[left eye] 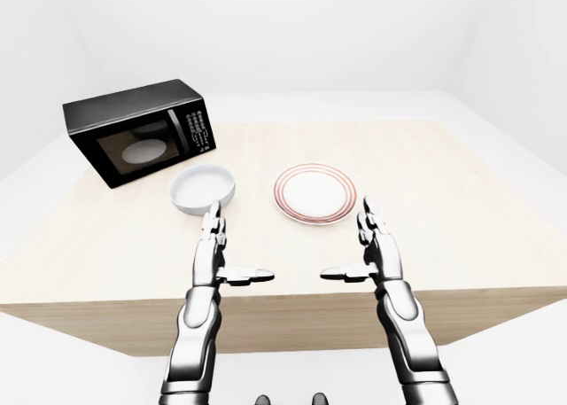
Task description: Pick up the white bowl and put it on the plate.
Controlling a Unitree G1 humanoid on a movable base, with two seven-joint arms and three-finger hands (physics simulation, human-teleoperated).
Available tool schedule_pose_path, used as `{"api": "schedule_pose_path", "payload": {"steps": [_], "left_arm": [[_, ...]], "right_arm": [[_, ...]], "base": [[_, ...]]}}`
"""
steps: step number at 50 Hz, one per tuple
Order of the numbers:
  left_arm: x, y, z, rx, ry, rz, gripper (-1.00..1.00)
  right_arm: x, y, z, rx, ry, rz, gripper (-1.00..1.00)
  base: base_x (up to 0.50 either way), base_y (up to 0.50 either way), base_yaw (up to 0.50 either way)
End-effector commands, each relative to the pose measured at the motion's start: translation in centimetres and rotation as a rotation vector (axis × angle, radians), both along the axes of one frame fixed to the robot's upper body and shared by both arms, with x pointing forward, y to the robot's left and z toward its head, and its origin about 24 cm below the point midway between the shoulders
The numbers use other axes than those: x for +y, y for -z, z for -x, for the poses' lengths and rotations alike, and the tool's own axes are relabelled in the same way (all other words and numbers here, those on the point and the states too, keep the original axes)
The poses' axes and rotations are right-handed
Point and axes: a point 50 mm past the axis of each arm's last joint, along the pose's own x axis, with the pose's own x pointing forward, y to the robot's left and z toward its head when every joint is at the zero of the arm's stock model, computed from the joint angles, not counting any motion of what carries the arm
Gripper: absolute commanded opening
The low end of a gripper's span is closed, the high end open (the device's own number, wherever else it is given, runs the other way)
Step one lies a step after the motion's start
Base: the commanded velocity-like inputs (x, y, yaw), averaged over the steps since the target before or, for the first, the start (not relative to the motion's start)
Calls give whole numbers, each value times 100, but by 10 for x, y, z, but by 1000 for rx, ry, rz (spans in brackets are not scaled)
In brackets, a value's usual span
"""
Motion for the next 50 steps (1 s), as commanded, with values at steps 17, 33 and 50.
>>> {"api": "schedule_pose_path", "payload": {"steps": [17,33,50], "left_arm": [[6,0,0,-1,1,-1,100],[6,0,0,3,-2,-1,100],[7,1,1,1,-1,0,100]], "right_arm": [[1,-4,1,-31,-40,37,100],[3,-5,2,-39,-50,31,100],[6,-1,3,-39,-59,38,100]], "base": [[0,2,0],[0,40,0],[0,41,0]]}}
